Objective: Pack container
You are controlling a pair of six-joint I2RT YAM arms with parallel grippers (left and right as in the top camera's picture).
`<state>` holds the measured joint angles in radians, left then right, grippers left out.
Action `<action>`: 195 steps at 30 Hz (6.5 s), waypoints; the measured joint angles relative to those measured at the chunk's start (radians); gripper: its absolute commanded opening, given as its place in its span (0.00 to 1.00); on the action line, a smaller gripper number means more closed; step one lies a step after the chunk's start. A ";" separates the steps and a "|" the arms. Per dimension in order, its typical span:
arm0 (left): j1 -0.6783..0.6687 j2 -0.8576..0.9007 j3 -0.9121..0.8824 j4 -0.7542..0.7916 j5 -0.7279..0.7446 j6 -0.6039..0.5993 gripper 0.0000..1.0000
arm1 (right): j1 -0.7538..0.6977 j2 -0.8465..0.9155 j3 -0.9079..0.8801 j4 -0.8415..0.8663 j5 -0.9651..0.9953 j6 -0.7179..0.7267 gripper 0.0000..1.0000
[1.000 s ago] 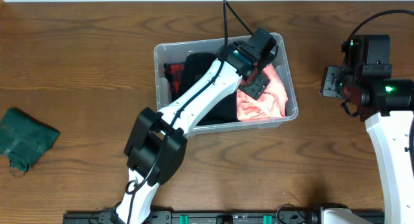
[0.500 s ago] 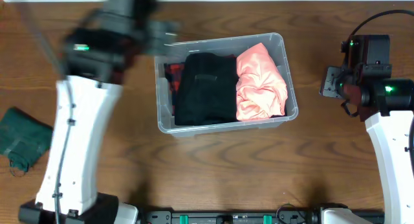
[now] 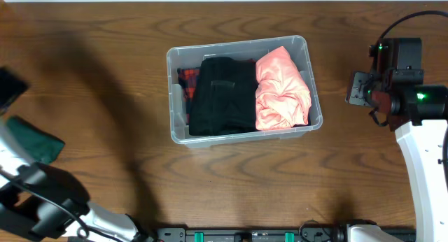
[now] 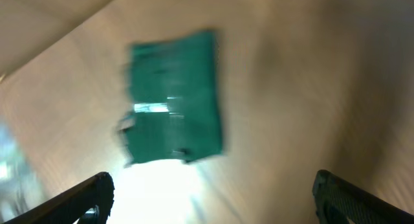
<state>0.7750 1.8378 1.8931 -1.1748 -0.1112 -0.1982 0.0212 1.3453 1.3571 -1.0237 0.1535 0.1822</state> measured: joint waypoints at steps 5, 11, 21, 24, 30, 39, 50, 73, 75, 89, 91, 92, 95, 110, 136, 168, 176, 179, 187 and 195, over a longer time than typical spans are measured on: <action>0.195 0.099 0.000 0.001 0.080 -0.027 0.98 | 0.000 0.000 0.000 0.000 0.000 0.000 0.61; 0.306 0.258 0.000 0.040 0.216 0.004 0.98 | 0.000 0.000 0.000 -0.001 0.000 0.000 0.62; 0.317 0.365 -0.113 0.196 0.469 0.181 0.98 | 0.000 0.000 0.000 0.002 0.000 0.000 0.62; 0.317 0.378 -0.180 0.252 0.480 0.201 0.98 | 0.000 0.000 0.000 0.007 0.000 0.000 0.62; 0.323 0.353 -0.254 0.318 0.485 0.215 0.98 | 0.000 0.000 0.000 0.006 0.000 0.000 0.62; 0.326 0.340 -0.282 0.338 0.487 0.228 0.88 | 0.000 0.000 0.000 0.006 0.000 0.000 0.63; 0.327 0.342 -0.301 0.320 0.533 0.223 0.41 | 0.000 0.000 0.000 0.005 0.000 0.000 0.63; 0.057 0.088 -0.346 0.326 0.779 0.221 0.06 | 0.000 0.000 0.000 -0.002 0.000 -0.007 0.63; -0.005 -0.002 -0.346 0.327 0.784 0.221 0.06 | 0.000 0.000 0.000 -0.005 0.000 -0.008 0.63; -0.612 -0.453 -0.346 0.315 0.808 0.177 0.06 | 0.000 0.000 0.000 -0.005 0.000 -0.010 0.63; -0.696 -0.458 -0.346 0.309 0.812 0.175 0.06 | 0.000 0.000 0.000 -0.005 0.000 -0.010 0.63; -0.728 -0.456 -0.346 0.308 0.812 0.174 0.06 | 0.000 0.000 0.000 -0.005 0.000 -0.010 0.63; -0.813 -0.432 -0.346 0.306 0.812 0.172 0.06 | 0.000 0.000 0.000 -0.005 0.000 -0.010 0.63; -0.892 -0.137 -0.346 0.153 0.698 0.169 0.45 | 0.000 0.000 0.000 -0.011 0.000 -0.010 0.63; -0.951 -0.329 -0.255 0.311 0.238 0.169 0.98 | 0.000 0.000 0.000 -0.010 0.000 -0.010 0.63; -1.051 -0.301 -0.274 0.218 0.122 0.147 0.98 | 0.000 0.000 0.000 0.164 -0.051 -0.066 0.79; -0.759 -0.381 -0.247 0.148 0.067 0.145 0.98 | 0.000 0.090 0.001 0.208 -0.108 -0.164 0.96; -0.687 -0.349 -0.250 0.096 0.062 0.143 0.98 | 0.000 0.132 -0.002 0.170 -0.119 -0.169 0.99; -0.555 -0.418 -0.306 0.122 0.089 0.150 0.98 | 0.000 0.030 -0.035 0.112 -0.121 -0.134 0.99; -0.544 -0.859 -0.683 0.353 0.225 0.230 0.98 | 0.000 -0.431 -0.332 0.208 -0.121 -0.125 0.99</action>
<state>0.2310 0.9783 1.2098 -0.8219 0.1135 0.0319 0.0212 0.9142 1.0248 -0.8162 0.0330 0.0570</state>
